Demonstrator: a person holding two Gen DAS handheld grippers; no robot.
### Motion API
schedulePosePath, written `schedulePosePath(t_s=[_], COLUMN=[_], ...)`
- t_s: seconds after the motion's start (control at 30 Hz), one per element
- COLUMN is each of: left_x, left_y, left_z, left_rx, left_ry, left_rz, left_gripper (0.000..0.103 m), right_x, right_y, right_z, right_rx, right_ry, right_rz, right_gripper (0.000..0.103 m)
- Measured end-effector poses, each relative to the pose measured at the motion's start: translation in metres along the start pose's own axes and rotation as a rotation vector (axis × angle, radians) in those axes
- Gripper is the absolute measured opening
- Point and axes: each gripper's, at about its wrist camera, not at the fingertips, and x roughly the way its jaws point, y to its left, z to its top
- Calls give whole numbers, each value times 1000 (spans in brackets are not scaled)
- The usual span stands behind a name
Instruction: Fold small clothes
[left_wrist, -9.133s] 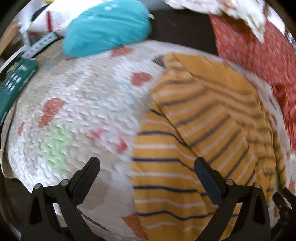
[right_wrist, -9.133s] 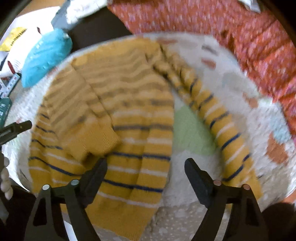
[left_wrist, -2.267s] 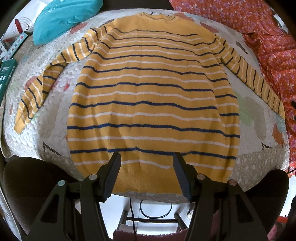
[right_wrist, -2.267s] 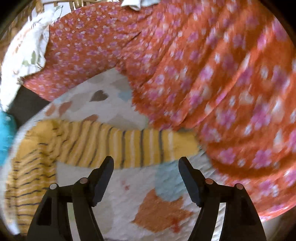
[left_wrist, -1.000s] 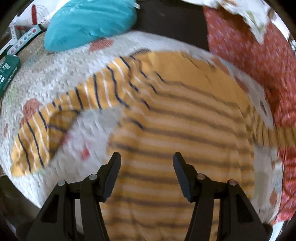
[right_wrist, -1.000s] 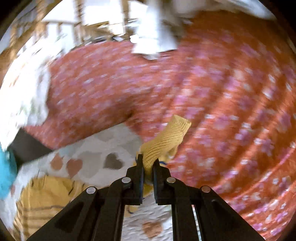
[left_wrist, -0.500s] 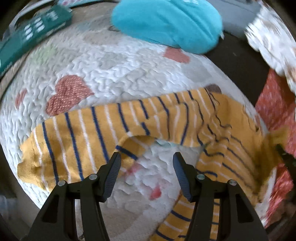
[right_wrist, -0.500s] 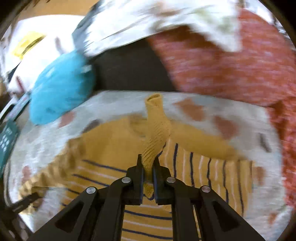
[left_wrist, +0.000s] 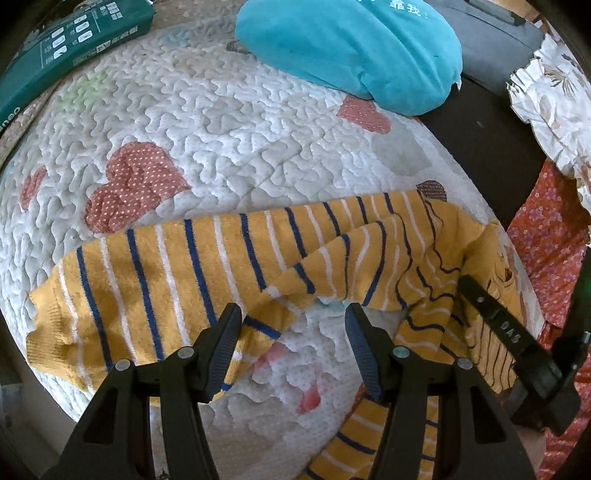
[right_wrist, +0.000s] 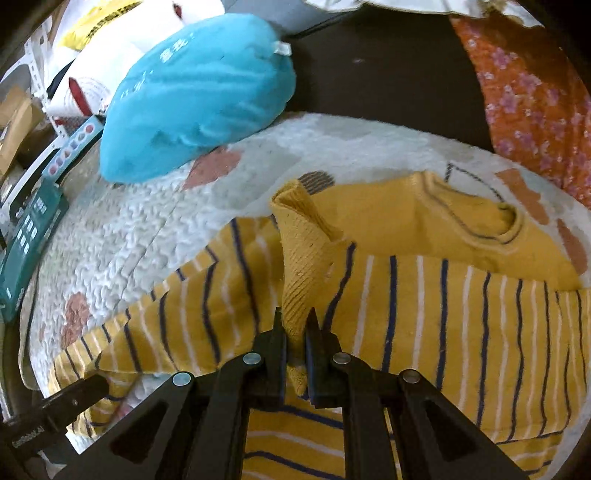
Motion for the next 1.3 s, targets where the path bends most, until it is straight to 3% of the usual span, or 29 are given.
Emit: schedulePosePath(t_s=[0.1, 0.2, 0.23, 0.37, 0.53, 0.67, 0.73, 0.83, 1.0, 1.03, 1.1, 1.13, 1.3], left_x=[3, 6, 6, 9, 13, 12, 13, 14, 18, 19, 21, 22, 27], left_y=[-1, 2, 2, 4, 3, -5, -13, -27, -42, -42, -40, -39, -32], left_z=[0, 1, 1, 1, 0, -2, -4, -9, -16, -16, -15, -15, -12], left_rx=[2, -16, -20, -23, -26, -5, 20, 65, 116, 117, 111, 103, 67], left_ry=[3, 13, 13, 14, 38, 34, 27, 16, 11, 13, 18, 22, 52], left_rz=[7, 4, 7, 17, 2, -6, 2, 9, 35, 37, 40, 40, 34], left_gripper=[57, 57, 57, 57, 57, 58, 59, 59, 59, 59, 59, 59, 59], right_x=[7, 3, -2, -30, -85, -131, -144, -145, -101, -91, -79, -77, -85], right_y=[5, 10, 12, 7, -90, -215, -257, -292, -297, -291, -281, -278, -290], right_z=[-3, -6, -7, -10, -29, -53, -64, -70, -65, -66, -70, -71, -71], right_rx=[-7, -9, -18, -32, 133, 373, 462, 523, 567, 563, 545, 524, 517], right_ry=[39, 63, 62, 34, -60, -87, -102, -92, -18, 3, 43, 60, 64], right_rz=[28, 141, 169, 203, -25, -280, -347, -368, -240, -211, -164, -186, -354], right_gripper=[17, 39, 51, 53, 53, 53, 54, 59, 63, 62, 15, 10, 8])
